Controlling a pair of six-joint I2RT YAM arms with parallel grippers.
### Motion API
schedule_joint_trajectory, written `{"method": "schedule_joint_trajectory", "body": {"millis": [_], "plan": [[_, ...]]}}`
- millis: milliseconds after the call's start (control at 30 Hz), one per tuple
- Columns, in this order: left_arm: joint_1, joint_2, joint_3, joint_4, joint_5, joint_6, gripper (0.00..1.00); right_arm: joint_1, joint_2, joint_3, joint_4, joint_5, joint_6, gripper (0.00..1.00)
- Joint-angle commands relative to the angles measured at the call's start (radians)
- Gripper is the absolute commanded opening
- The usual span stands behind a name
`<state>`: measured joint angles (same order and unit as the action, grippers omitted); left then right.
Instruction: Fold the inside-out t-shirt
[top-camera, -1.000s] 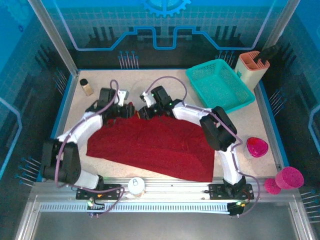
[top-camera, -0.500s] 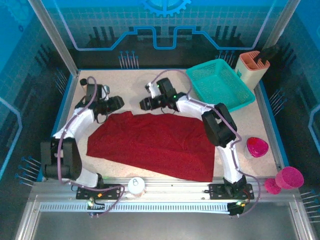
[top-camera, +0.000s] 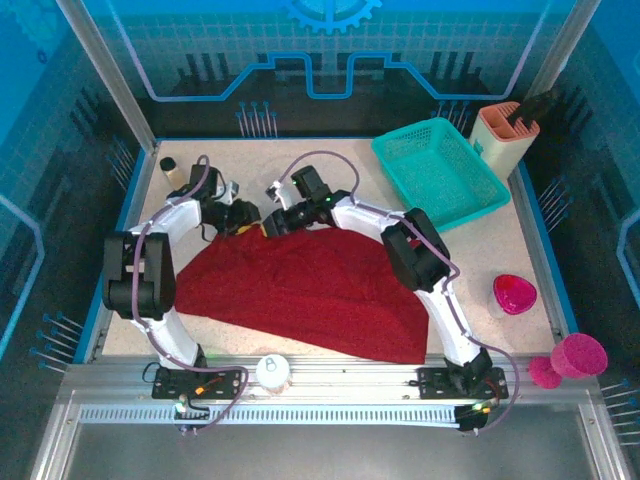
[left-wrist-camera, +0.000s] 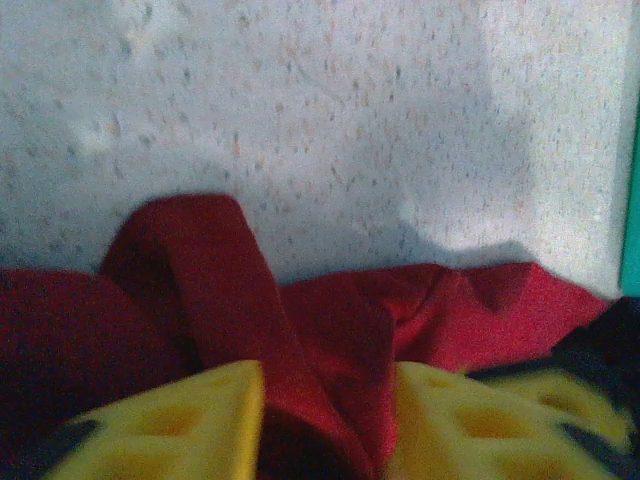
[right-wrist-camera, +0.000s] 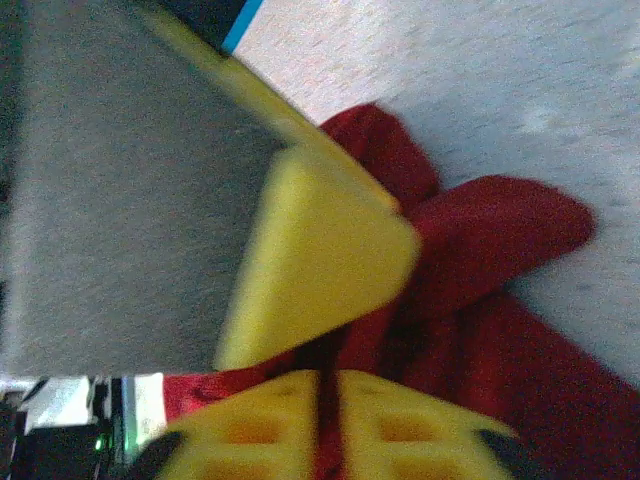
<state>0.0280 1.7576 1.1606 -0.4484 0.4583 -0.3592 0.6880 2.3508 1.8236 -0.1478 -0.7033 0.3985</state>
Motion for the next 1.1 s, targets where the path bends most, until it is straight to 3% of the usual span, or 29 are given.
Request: {"method": "schedule_joint_trajectory", "body": {"millis": [0, 33, 133, 333, 367, 433, 533, 767, 1067], "plan": [[0.012, -0.078, -0.044, -0.025, 0.023, 0.020, 0.06, 0.023, -0.063, -0.024, 0.025, -0.105, -0.061, 0.00], [0.026, -0.120, -0.087, 0.029, 0.014, -0.008, 0.00, 0.034, -0.080, -0.031, 0.015, -0.105, -0.104, 0.00], [0.055, -0.214, -0.170, 0.117, 0.032, -0.052, 0.00, 0.090, -0.131, -0.080, -0.034, -0.043, -0.220, 0.00], [0.048, -0.243, -0.192, -0.023, 0.111, -0.029, 0.03, 0.220, -0.213, -0.273, -0.065, 0.248, -0.332, 0.00], [0.046, -0.257, -0.225, -0.022, 0.107, -0.028, 0.07, 0.232, -0.241, -0.324, -0.028, 0.281, -0.332, 0.04], [0.046, -0.291, -0.283, -0.022, 0.077, -0.028, 0.14, 0.228, -0.299, -0.400, 0.046, 0.304, -0.312, 0.21], [0.046, -0.342, -0.335, -0.035, 0.040, -0.029, 0.21, 0.173, -0.374, -0.451, 0.130, 0.285, -0.270, 0.37], [0.044, -0.403, -0.378, -0.032, 0.006, -0.064, 0.22, 0.011, -0.314, -0.275, 0.067, 0.263, -0.235, 0.44], [0.046, -0.395, -0.381, -0.042, 0.011, -0.094, 0.23, 0.041, -0.100, -0.011, -0.135, 0.227, -0.267, 0.47]]}}
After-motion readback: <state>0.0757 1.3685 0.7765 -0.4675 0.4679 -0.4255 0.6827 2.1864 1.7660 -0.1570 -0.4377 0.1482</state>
